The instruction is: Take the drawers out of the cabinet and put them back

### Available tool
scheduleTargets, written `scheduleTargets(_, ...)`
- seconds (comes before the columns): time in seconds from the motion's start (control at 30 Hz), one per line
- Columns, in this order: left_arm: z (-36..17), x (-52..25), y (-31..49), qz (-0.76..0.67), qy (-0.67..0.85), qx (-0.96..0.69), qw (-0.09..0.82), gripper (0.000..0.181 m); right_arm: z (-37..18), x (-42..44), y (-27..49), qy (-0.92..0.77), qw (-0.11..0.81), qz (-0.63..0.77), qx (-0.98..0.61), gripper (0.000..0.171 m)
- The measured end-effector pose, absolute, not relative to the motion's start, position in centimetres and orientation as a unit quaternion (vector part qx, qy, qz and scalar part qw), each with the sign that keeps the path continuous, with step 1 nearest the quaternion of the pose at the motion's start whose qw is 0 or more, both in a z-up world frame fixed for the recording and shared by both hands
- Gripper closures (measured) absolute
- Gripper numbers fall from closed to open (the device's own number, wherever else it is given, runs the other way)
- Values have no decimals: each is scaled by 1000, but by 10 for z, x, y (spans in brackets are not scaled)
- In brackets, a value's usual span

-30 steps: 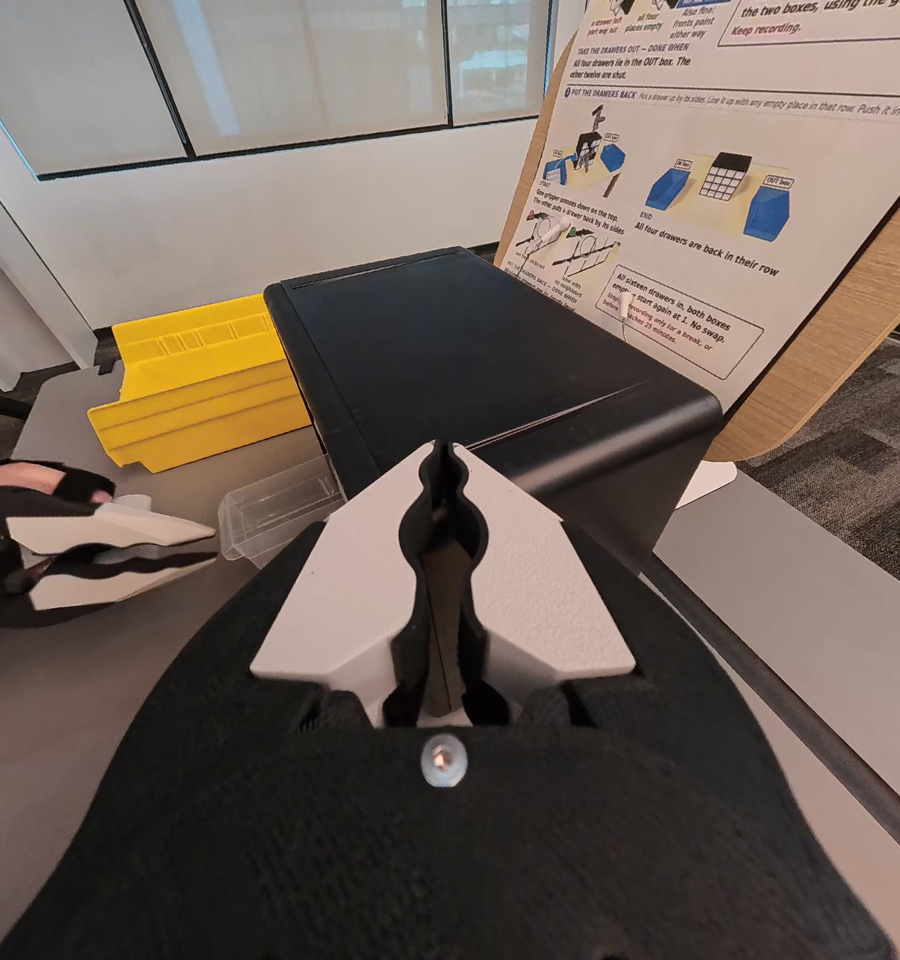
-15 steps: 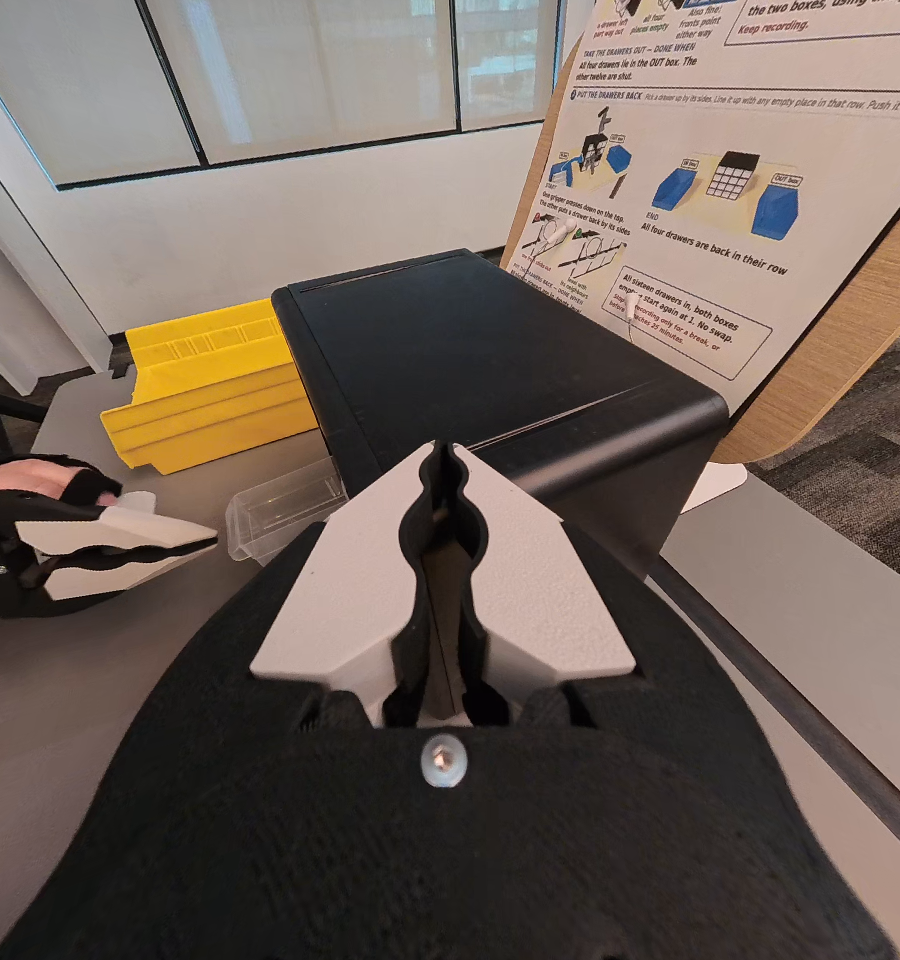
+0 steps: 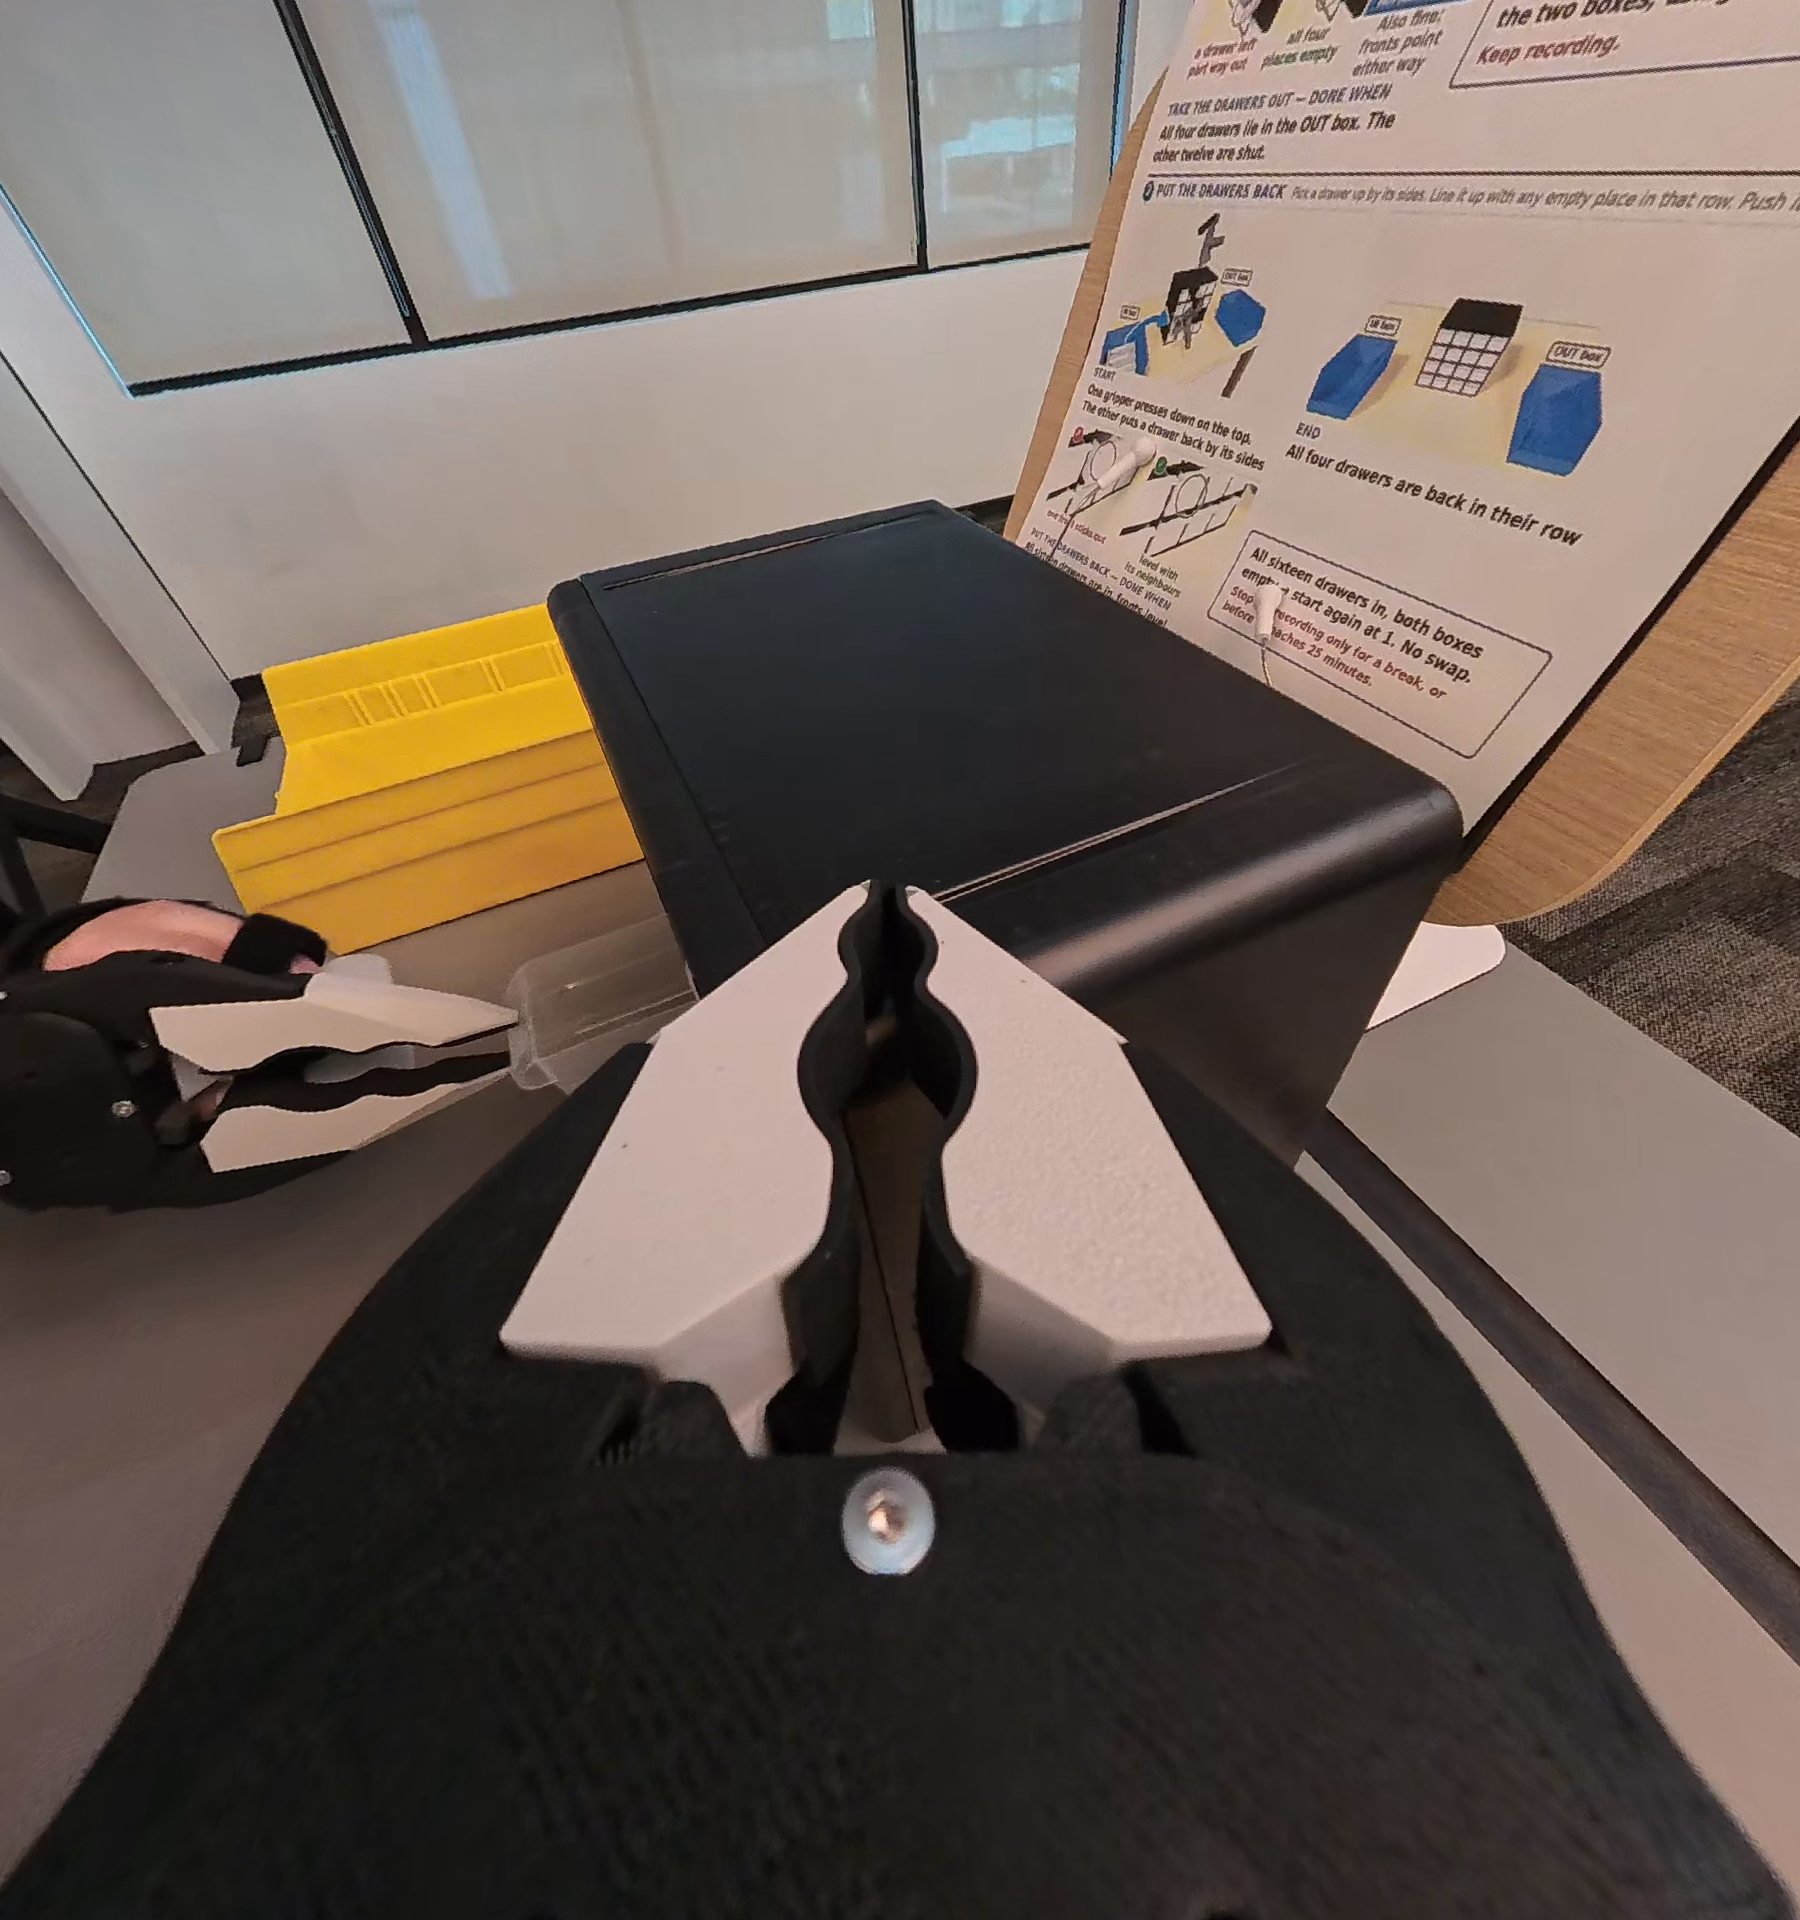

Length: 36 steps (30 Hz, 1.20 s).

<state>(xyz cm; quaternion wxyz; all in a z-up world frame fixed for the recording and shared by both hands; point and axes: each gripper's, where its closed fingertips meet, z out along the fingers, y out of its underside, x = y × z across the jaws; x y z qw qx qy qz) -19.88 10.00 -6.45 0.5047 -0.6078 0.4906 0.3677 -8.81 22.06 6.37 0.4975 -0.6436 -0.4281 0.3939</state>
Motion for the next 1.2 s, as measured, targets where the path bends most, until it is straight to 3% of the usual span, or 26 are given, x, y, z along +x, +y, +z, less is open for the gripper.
scheduleTargets(0.03, -64, -199, 104, 370, 491, -607, 504, 171, 64, -88, 221, -428, 497, 394, -644, 171)
scheduleTargets(1.03, -61, -202, 174, 361, 456, -641, 500, 170, 63, -88, 220, -425, 492, 403, -644, 171)
scheduleTargets(1.2, -56, -194, 152, 306, 439, -657, 531, 150, 63, -88, 219, -434, 495, 393, -642, 171)
